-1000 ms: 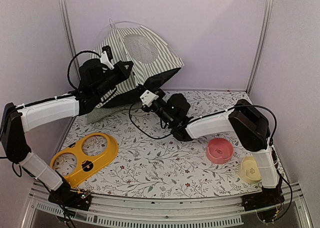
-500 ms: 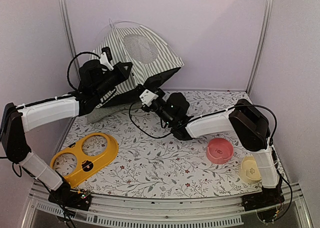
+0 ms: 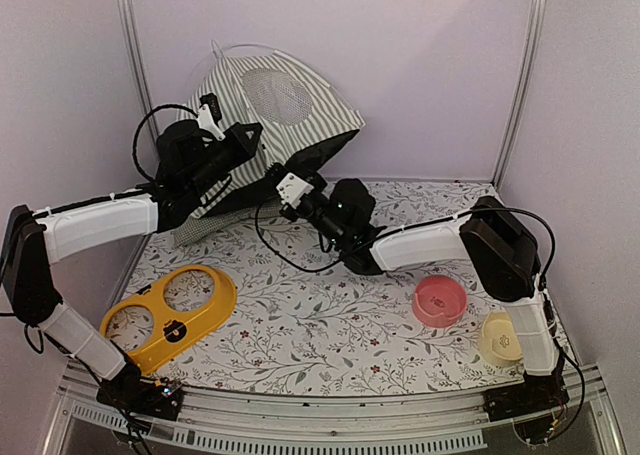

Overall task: Set up the pet tent
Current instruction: Insert the tent pole into the pole socket of the pet tent.

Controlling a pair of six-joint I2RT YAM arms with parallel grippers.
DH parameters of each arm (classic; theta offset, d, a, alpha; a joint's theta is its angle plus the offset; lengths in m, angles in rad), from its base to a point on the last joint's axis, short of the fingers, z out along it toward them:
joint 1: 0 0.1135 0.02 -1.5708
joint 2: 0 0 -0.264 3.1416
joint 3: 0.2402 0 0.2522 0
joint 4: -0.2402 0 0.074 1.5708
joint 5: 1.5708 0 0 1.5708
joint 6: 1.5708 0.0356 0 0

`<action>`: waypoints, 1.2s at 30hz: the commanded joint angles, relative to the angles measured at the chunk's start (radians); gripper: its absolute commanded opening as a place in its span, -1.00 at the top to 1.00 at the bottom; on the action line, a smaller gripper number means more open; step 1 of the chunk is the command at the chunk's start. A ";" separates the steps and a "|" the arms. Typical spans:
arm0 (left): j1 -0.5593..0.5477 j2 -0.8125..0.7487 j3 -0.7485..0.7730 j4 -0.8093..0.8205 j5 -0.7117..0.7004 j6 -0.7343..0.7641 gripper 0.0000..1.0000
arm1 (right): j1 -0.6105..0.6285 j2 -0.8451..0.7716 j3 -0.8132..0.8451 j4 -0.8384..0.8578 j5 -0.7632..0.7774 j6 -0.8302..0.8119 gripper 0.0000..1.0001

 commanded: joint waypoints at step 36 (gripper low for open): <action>0.015 -0.021 -0.088 0.120 -0.016 0.039 1.00 | -0.028 -0.021 0.169 -0.276 -0.063 0.126 1.00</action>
